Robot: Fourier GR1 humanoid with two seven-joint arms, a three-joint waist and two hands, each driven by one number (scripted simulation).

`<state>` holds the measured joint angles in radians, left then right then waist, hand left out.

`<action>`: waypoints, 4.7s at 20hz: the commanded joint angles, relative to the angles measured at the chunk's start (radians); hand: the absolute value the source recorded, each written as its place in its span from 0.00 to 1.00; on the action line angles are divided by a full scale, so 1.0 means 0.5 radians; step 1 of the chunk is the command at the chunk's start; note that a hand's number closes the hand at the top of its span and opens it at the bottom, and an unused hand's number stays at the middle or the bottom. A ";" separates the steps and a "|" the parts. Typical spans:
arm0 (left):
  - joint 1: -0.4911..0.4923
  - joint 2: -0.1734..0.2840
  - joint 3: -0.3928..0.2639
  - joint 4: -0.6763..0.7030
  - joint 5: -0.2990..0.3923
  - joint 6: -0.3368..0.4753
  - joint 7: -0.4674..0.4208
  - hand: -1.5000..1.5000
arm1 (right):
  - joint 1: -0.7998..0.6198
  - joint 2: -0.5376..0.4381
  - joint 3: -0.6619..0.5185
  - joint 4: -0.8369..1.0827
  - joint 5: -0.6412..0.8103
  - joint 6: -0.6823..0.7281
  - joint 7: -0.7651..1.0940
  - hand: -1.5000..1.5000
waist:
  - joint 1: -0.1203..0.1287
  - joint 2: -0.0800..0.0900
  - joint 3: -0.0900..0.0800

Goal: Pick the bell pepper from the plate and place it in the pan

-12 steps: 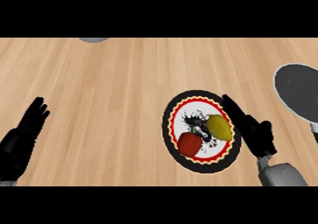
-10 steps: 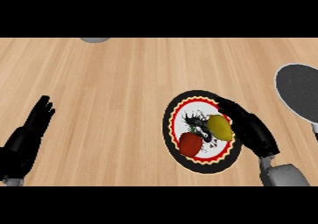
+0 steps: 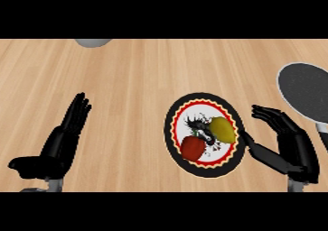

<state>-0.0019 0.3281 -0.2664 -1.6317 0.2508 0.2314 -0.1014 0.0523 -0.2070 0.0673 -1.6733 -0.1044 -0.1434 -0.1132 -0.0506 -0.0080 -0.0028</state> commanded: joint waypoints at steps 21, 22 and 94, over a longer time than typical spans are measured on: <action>-0.171 -0.248 -0.086 0.158 -0.155 -0.050 -0.030 0.50 | -0.214 -0.499 0.601 -0.533 0.861 0.524 1.398 0.00 | 0.145 0.018 0.002; -0.216 -0.285 -0.107 0.213 -0.194 -0.032 -0.053 0.50 | -0.319 -0.448 0.644 -0.328 0.918 0.527 1.331 0.00 | 0.149 0.025 0.004; -0.032 -0.541 0.146 0.193 -0.476 -0.312 -0.077 0.50 | -1.447 0.052 -0.052 0.684 2.653 -0.079 2.052 1.00 | 0.112 0.016 0.005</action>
<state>-0.0317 0.0706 -0.1869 -1.5531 0.0208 0.0712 -0.1191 -0.5899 -0.1557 0.0981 -1.3185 1.1902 -0.1552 0.8609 0.0104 0.0014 -0.0010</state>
